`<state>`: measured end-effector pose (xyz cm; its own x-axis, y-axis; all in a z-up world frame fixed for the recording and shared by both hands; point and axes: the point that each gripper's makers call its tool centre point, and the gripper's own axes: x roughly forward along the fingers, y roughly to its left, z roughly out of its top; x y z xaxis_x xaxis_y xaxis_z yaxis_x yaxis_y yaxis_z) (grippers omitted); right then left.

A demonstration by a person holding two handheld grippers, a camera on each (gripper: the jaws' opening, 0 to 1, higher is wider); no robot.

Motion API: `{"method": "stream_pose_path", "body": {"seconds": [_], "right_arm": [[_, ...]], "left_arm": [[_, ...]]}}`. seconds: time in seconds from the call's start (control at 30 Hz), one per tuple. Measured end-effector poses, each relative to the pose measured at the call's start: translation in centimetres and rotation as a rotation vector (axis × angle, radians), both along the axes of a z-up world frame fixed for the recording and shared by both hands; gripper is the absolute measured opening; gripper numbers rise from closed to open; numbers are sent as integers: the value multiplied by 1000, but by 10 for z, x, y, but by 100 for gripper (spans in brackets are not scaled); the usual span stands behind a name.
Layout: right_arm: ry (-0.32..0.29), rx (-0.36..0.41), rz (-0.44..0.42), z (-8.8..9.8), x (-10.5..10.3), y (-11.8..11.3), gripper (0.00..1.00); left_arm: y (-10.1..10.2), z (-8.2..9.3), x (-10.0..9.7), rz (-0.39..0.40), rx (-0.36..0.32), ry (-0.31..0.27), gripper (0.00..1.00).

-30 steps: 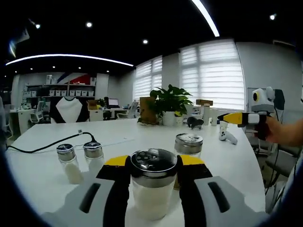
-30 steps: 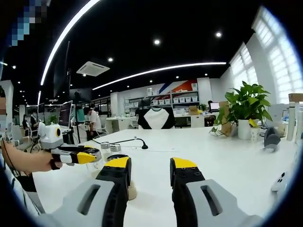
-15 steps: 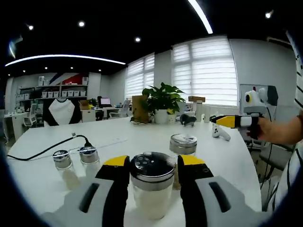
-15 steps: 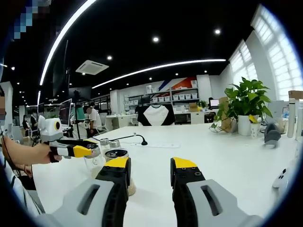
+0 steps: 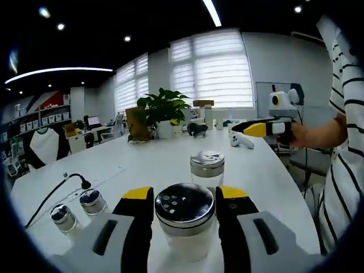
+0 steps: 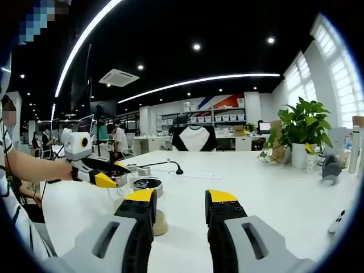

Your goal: Rotate the seasoning bottle until the label or dispensing opening points toward the visible target arrow and the bottle remains upright within the marked orientation range

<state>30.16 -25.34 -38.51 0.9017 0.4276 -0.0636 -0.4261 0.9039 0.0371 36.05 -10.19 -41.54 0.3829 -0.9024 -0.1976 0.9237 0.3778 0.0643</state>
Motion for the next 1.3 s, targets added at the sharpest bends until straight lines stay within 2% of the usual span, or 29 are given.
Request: {"method": "stream_pose_path", "body": {"seconds": [0.07,0.33,0.7,1.0,1.13,1.17,1.2,1.3], "right_arm": [[0,-3,-4,0,0,0,33],[-2,-11,-14,1,3,-3,31],[-4,-14,-51,1,4,-11,31],[-9,-4,-67,2,3,-15,31],[-3,8,-63,0,1,-16,32],[-2,7,-63,-1,1,-16,32],[-1,8,-63,-1,1,-16,32],[0,11,-56,-2,0,-16,33]], "left_arm": [[1,1,0,5,-24,23,43],[-1,2,1,51,-66,34,43],[4,3,6,264,-122,-1,43],[5,2,8,361,-141,-22,43],[6,2,8,346,-142,-16,43],[6,5,7,320,-148,-21,43],[8,8,6,313,-167,-8,43],[9,23,-1,218,-233,-5,41]]}}
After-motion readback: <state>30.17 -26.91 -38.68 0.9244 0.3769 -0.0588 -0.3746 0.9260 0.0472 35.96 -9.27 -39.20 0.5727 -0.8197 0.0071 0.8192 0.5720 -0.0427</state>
